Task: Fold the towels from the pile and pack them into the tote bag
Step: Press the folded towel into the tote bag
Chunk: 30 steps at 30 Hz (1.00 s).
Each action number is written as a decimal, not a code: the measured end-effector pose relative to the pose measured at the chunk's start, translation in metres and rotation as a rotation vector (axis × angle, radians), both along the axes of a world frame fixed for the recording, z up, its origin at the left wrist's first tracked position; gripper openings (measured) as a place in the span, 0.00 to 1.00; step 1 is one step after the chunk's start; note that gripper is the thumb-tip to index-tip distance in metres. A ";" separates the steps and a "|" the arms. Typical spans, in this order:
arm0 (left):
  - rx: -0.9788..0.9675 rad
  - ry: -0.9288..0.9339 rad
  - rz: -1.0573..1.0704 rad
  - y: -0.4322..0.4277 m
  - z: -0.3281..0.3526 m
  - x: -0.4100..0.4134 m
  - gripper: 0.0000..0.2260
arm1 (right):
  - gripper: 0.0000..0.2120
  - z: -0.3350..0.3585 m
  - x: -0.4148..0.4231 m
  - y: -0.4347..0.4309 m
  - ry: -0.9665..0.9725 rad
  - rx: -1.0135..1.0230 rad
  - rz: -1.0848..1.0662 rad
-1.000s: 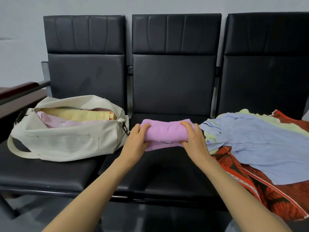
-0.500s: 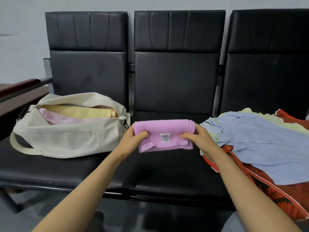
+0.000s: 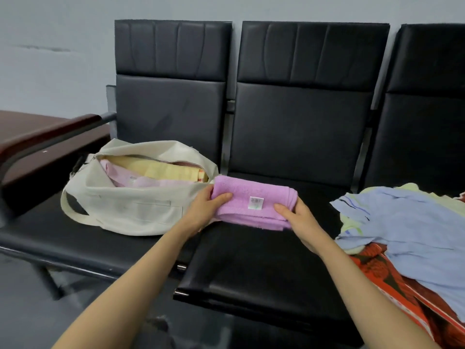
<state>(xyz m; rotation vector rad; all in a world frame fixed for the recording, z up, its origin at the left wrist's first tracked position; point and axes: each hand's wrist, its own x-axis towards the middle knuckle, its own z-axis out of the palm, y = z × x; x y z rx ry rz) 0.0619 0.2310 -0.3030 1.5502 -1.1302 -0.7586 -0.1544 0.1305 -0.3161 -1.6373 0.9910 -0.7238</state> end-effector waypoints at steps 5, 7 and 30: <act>0.007 0.041 0.271 -0.004 0.034 0.093 0.18 | 0.22 0.039 0.105 -0.020 -0.072 0.083 0.196; 0.031 0.048 0.402 -0.003 0.047 0.140 0.18 | 0.22 0.050 0.160 -0.027 -0.094 0.112 0.240; 0.194 -0.027 0.714 -0.041 0.045 0.316 0.11 | 0.07 0.027 0.404 -0.070 0.000 0.464 0.156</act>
